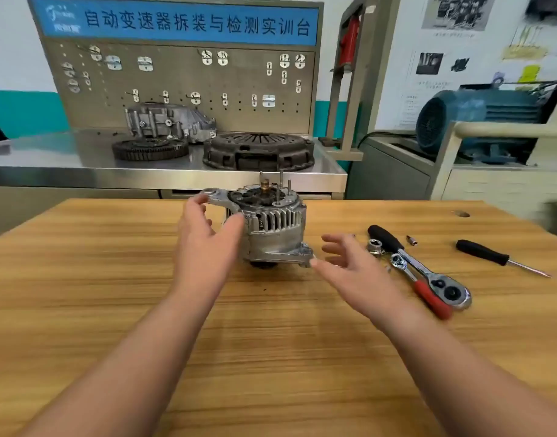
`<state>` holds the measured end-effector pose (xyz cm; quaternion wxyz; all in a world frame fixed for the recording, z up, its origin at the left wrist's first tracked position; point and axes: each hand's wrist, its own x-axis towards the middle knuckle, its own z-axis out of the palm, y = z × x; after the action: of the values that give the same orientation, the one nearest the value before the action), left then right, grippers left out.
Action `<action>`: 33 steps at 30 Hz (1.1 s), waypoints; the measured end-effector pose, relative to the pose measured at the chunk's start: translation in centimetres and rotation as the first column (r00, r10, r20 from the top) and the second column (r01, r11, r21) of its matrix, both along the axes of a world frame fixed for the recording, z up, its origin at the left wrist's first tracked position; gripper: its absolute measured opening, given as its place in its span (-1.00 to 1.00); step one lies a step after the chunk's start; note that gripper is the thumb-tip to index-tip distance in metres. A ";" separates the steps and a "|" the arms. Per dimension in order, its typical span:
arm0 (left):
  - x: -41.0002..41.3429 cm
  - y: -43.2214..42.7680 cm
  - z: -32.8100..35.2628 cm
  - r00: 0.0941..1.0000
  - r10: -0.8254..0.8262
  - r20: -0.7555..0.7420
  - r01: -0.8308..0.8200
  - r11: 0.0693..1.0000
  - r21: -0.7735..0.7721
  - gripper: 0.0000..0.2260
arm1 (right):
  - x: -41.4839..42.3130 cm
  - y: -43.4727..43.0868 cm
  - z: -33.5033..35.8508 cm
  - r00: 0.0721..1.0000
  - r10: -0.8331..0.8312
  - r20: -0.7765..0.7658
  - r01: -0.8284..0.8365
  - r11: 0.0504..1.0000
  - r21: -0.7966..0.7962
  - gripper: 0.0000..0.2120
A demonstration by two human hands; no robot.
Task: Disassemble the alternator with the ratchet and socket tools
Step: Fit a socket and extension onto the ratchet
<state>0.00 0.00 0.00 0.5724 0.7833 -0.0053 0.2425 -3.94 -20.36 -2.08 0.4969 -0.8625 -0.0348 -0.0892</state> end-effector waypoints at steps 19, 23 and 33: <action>6.8 -1.4 -4.3 0.985 -0.140 0.100 0.117 0.972 0.202 -0.44 | 8.4 6.4 -2.9 0.979 -0.149 0.139 0.153 0.988 -0.019 -0.01; 7.1 -0.4 -4.2 0.974 -0.208 0.091 0.192 0.968 0.158 -0.54 | 7.8 6.4 -3.1 0.987 -0.124 0.103 0.133 0.987 -0.087 -0.05; 2.4 -2.1 -2.5 0.872 -0.105 0.478 -0.036 0.960 0.277 -0.51 | 8.3 -3.5 1.2 0.916 -0.334 0.223 0.337 0.941 0.026 -0.87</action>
<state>2.43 -2.12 -2.48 0.4412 0.7688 -0.1977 0.4186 4.31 -23.87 -0.87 0.4615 -0.8433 0.0570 -0.2694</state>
